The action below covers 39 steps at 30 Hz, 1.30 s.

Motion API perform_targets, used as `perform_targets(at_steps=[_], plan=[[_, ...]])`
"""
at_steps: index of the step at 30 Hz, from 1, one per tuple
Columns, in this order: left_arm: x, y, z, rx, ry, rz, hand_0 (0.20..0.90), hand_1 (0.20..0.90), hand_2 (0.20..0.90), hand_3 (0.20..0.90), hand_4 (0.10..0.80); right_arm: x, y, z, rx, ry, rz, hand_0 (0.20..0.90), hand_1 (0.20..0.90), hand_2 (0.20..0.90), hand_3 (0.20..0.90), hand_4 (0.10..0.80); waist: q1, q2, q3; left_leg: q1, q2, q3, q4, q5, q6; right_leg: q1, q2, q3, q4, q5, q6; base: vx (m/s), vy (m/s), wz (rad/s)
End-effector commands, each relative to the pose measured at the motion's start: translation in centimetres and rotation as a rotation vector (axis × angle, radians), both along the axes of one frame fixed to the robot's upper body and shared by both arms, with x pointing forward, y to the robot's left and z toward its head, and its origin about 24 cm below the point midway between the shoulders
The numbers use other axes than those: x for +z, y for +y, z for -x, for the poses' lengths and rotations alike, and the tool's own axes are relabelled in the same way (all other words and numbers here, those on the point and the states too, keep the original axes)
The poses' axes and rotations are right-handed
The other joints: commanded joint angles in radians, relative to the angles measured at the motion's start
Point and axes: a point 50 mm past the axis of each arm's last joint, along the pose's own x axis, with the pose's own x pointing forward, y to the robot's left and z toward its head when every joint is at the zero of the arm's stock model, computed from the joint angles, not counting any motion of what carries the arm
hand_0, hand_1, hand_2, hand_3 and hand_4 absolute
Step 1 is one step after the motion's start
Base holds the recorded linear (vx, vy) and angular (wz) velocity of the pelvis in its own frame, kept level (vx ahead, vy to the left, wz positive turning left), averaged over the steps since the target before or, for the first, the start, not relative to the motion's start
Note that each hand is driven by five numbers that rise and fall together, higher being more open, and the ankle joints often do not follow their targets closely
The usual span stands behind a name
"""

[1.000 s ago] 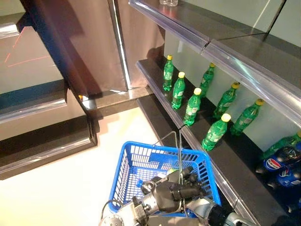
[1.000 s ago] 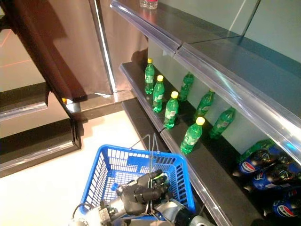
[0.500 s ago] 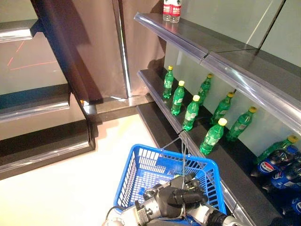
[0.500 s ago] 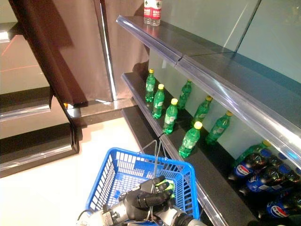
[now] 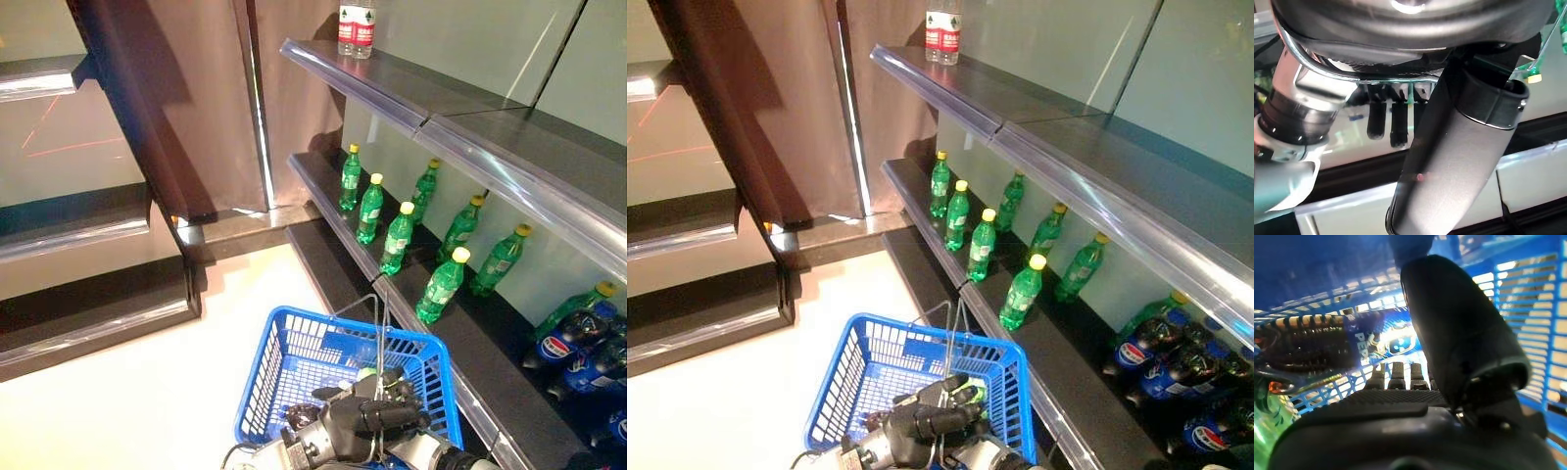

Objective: Pick up the drink and place into the basket.

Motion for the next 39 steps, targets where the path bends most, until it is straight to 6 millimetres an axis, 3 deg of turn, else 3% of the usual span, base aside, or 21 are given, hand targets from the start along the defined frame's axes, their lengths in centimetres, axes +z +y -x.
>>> perform_targets(at_steps=[1,6,14,23,33,39], plan=[[9.8,-2.0,-2.1,0.120,-0.377,0.475,0.300,0.300,0.300,0.200,0.100,7.3,2.5,-4.1,-0.040,-0.295,-0.248,0.900,0.900,0.900,0.900,0.800,0.000,-0.014,-0.050,0.030,0.092,-0.008,0.160,-0.124,-0.072,-0.072,-0.054,0.014,-0.060,0.236,0.070,-0.074,0.010,-0.06],[10.0,2.7,-5.1,0.362,-0.432,0.332,0.300,0.300,0.300,0.200,0.100,10.7,-1.0,-3.7,-0.064,-0.437,-0.278,0.900,0.900,0.900,0.900,0.800,-0.036,-0.005,-0.048,0.035,0.102,0.012,0.132,-0.106,-0.064,-0.086,-0.044,0.035,-0.071,0.236,0.062,-0.073,0.004,-0.15],[9.5,6.8,-5.5,0.566,-0.438,0.256,0.300,0.300,0.300,0.200,0.100,13.6,-4.4,-3.2,-0.086,-0.610,-0.275,0.900,0.900,0.900,0.900,0.800,-0.066,-0.001,-0.045,0.033,0.119,0.040,0.125,-0.094,-0.068,-0.093,-0.028,0.058,-0.081,0.228,0.040,-0.062,-0.014,-0.12],[9.3,7.7,-5.6,0.621,-0.455,0.228,0.300,0.300,0.300,0.200,0.100,16.7,-4.9,-3.4,-0.120,-0.799,-0.374,0.900,0.900,0.900,0.900,0.800,-0.082,0.006,-0.047,0.036,0.132,0.062,0.111,-0.084,-0.076,-0.090,-0.016,0.073,-0.097,0.225,0.027,-0.059,-0.022,-0.07],[9.0,7.9,-5.8,0.692,-0.440,0.209,0.300,0.300,0.300,0.200,0.100,21.6,-5.2,-2.7,-0.301,-1.160,-0.678,0.900,0.900,0.900,0.900,0.800,-0.108,0.020,-0.055,0.032,0.141,0.097,0.093,-0.075,-0.079,-0.097,-0.001,0.097,-0.118,0.219,0.014,-0.042,0.001,-0.06],[9.1,8.2,-6.0,0.714,-0.441,0.211,0.300,0.300,0.300,0.200,0.100,23.9,-5.5,-1.8,-0.292,-1.287,-0.877,0.900,0.900,0.900,0.900,0.800,-0.116,0.028,-0.057,0.026,0.141,0.114,0.079,-0.080,-0.080,-0.105,0.003,0.106,-0.131,0.218,0.011,-0.051,0.003,-0.06]])
